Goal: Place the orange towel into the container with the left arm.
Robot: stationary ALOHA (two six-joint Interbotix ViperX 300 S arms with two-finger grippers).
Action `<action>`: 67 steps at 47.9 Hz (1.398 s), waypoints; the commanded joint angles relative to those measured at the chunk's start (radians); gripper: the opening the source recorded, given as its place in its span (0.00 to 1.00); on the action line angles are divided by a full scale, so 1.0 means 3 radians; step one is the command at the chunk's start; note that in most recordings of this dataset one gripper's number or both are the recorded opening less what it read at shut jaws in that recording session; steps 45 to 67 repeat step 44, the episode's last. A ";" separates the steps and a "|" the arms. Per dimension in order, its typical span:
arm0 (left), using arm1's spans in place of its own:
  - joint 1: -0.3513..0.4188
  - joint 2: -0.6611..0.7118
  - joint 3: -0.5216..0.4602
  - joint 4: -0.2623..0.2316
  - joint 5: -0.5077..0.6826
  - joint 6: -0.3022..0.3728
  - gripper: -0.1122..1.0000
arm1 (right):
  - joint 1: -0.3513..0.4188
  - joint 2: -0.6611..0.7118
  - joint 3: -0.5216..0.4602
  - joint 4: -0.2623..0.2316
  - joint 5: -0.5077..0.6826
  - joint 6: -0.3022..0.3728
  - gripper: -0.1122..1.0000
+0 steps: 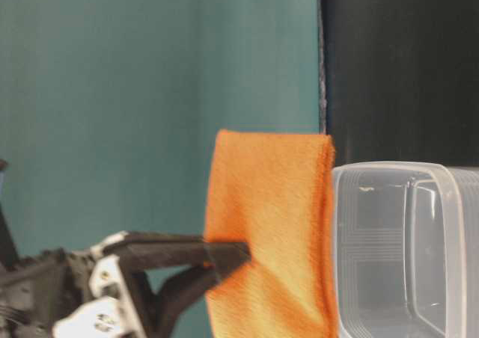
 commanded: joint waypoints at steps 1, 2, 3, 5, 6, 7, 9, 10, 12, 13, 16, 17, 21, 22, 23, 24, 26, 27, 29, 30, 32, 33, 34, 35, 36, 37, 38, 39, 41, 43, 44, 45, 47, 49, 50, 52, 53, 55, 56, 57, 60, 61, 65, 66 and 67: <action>0.0010 -0.0072 0.0112 0.0010 -0.0153 0.0000 0.16 | -0.0020 0.0015 -0.0020 0.0005 -0.0051 0.0005 0.75; 0.0015 -0.0061 0.0153 0.0010 -0.0184 -0.0005 0.16 | -0.0026 0.0015 -0.0026 0.0010 -0.0056 0.0005 0.75; 0.0015 -0.0061 0.0179 0.0010 -0.0205 -0.0005 0.16 | -0.0026 0.0015 -0.0020 0.0010 -0.0061 0.0005 0.75; 0.0015 -0.0056 0.0235 0.0010 -0.0240 -0.0005 0.16 | -0.0031 0.0015 -0.0026 0.0010 -0.0066 0.0005 0.75; 0.0020 -0.0056 0.0256 0.0010 -0.0256 -0.0010 0.16 | -0.0031 0.0015 -0.0020 0.0010 -0.0066 0.0005 0.75; 0.0020 -0.0046 0.0281 0.0010 -0.0276 -0.0010 0.16 | -0.0031 0.0015 -0.0020 0.0010 -0.0066 0.0005 0.75; 0.0020 -0.0031 0.0327 0.0010 -0.0307 -0.0010 0.16 | -0.0031 0.0015 -0.0020 0.0010 -0.0066 0.0000 0.75; 0.0026 -0.0026 0.0348 0.0010 -0.0322 -0.0010 0.16 | -0.0036 0.0015 -0.0020 0.0010 -0.0066 0.0005 0.75; 0.0031 -0.0010 0.0389 0.0010 -0.0353 -0.0015 0.16 | -0.0036 0.0015 -0.0020 0.0010 -0.0072 0.0005 0.75; 0.0031 0.0000 0.0419 0.0010 -0.0378 -0.0015 0.16 | -0.0036 0.0015 -0.0020 0.0010 -0.0066 0.0005 0.75; 0.0031 0.0020 0.0470 0.0010 -0.0465 -0.0010 0.16 | -0.0041 0.0015 -0.0020 0.0010 -0.0072 0.0005 0.75; 0.0031 0.0020 0.0486 0.0010 -0.0506 -0.0010 0.16 | -0.0041 0.0015 -0.0020 0.0010 -0.0066 0.0005 0.75; 0.0031 0.0026 0.0547 0.0010 -0.0639 -0.0010 0.16 | -0.0051 0.0015 -0.0020 0.0010 -0.0072 0.0005 0.75; 0.0041 0.0031 0.0568 0.0010 -0.0660 -0.0010 0.16 | -0.0051 0.0015 -0.0020 0.0010 -0.0066 0.0005 0.75; 0.0046 0.0031 0.0583 0.0010 -0.0680 -0.0015 0.17 | -0.0056 0.0015 -0.0020 0.0010 -0.0072 0.0005 0.75; 0.0056 0.0036 0.0608 0.0010 -0.0701 -0.0015 0.17 | -0.0056 0.0015 -0.0020 0.0010 -0.0066 0.0005 0.75; 0.0072 0.0046 0.0629 0.0010 -0.0706 -0.0036 0.23 | -0.0061 0.0015 -0.0020 0.0010 -0.0072 0.0005 0.75; 0.0082 0.0051 0.0639 0.0010 -0.0706 -0.0056 0.27 | -0.0056 0.0015 -0.0020 0.0010 -0.0072 0.0005 0.75; 0.0082 0.0066 0.0649 0.0010 -0.0701 -0.0097 0.40 | -0.0061 0.0015 -0.0020 0.0010 -0.0072 0.0000 0.75; 0.0082 0.0072 0.0649 0.0010 -0.0695 -0.0097 0.45 | -0.0061 0.0015 -0.0020 0.0010 -0.0066 0.0000 0.75; 0.0066 0.0077 0.0634 0.0010 -0.0690 -0.0112 0.57 | -0.0066 0.0015 -0.0020 0.0010 -0.0066 0.0000 0.75; 0.0056 0.0077 0.0619 0.0010 -0.0685 -0.0118 0.62 | -0.0066 0.0015 -0.0020 0.0010 -0.0072 0.0000 0.75; 0.0041 0.0077 0.0603 0.0010 -0.0675 -0.0118 0.68 | -0.0072 0.0015 -0.0020 0.0010 -0.0072 0.0000 0.75; 0.0020 0.0077 0.0578 0.0010 -0.0660 -0.0112 0.73 | -0.0072 0.0015 -0.0020 0.0010 -0.0066 0.0000 0.75; 0.0000 0.0077 0.0557 0.0010 -0.0644 -0.0112 0.78 | -0.0072 0.0015 -0.0015 0.0005 -0.0066 0.0000 0.75; -0.0020 0.0072 0.0522 0.0010 -0.0614 -0.0107 0.82 | -0.0072 0.0015 -0.0015 0.0010 -0.0066 0.0000 0.75; -0.0031 0.0066 0.0496 0.0010 -0.0593 -0.0102 0.85 | -0.0077 0.0015 -0.0020 0.0010 -0.0066 0.0000 0.75; -0.0036 0.0066 0.0465 0.0010 -0.0578 -0.0102 0.88 | -0.0082 0.0015 -0.0015 0.0010 -0.0066 0.0000 0.75; -0.0041 0.0051 0.0404 0.0010 -0.0542 -0.0097 0.91 | -0.0092 0.0015 -0.0020 0.0010 -0.0066 0.0000 0.74; -0.0041 0.0005 0.0348 0.0010 -0.0516 -0.0102 0.92 | -0.0107 0.0015 -0.0020 0.0010 -0.0072 0.0000 0.74; -0.0041 -0.0026 0.0317 0.0010 -0.0501 -0.0102 0.92 | -0.0107 0.0015 -0.0015 0.0010 -0.0066 0.0000 0.74; -0.0041 -0.0026 0.0317 0.0010 -0.0501 -0.0102 0.92 | -0.0107 0.0015 -0.0015 0.0010 -0.0066 0.0000 0.74; -0.0041 -0.0026 0.0317 0.0010 -0.0501 -0.0102 0.92 | -0.0107 0.0015 -0.0015 0.0010 -0.0066 0.0000 0.74; -0.0041 -0.0026 0.0317 0.0010 -0.0501 -0.0102 0.92 | -0.0107 0.0015 -0.0015 0.0010 -0.0066 0.0000 0.74; -0.0041 -0.0026 0.0317 0.0010 -0.0501 -0.0102 0.92 | -0.0107 0.0015 -0.0015 0.0010 -0.0066 0.0000 0.74; -0.0041 -0.0026 0.0317 0.0010 -0.0501 -0.0102 0.92 | -0.0107 0.0015 -0.0015 0.0010 -0.0066 0.0000 0.74; -0.0041 -0.0026 0.0317 0.0010 -0.0501 -0.0102 0.92 | -0.0107 0.0015 -0.0015 0.0010 -0.0066 0.0000 0.74; -0.0041 -0.0026 0.0317 0.0010 -0.0501 -0.0102 0.92 | -0.0107 0.0015 -0.0015 0.0010 -0.0066 0.0000 0.74; -0.0041 -0.0026 0.0317 0.0010 -0.0501 -0.0102 0.92 | -0.0107 0.0015 -0.0015 0.0010 -0.0066 0.0000 0.74; -0.0041 -0.0026 0.0317 0.0010 -0.0501 -0.0102 0.92 | -0.0107 0.0015 -0.0015 0.0010 -0.0066 0.0000 0.74; -0.0041 -0.0026 0.0317 0.0010 -0.0501 -0.0102 0.92 | -0.0107 0.0015 -0.0015 0.0010 -0.0066 0.0000 0.74; -0.0041 -0.0026 0.0317 0.0010 -0.0501 -0.0102 0.92 | -0.0107 0.0015 -0.0015 0.0010 -0.0066 0.0000 0.74; -0.0041 -0.0026 0.0317 0.0010 -0.0501 -0.0102 0.92 | -0.0107 0.0015 -0.0015 0.0010 -0.0066 0.0000 0.74; -0.0041 -0.0026 0.0317 0.0010 -0.0501 -0.0102 0.92 | -0.0107 0.0015 -0.0015 0.0010 -0.0066 0.0000 0.74; -0.0041 -0.0026 0.0317 0.0010 -0.0501 -0.0102 0.92 | -0.0107 0.0015 -0.0015 0.0010 -0.0066 0.0000 0.74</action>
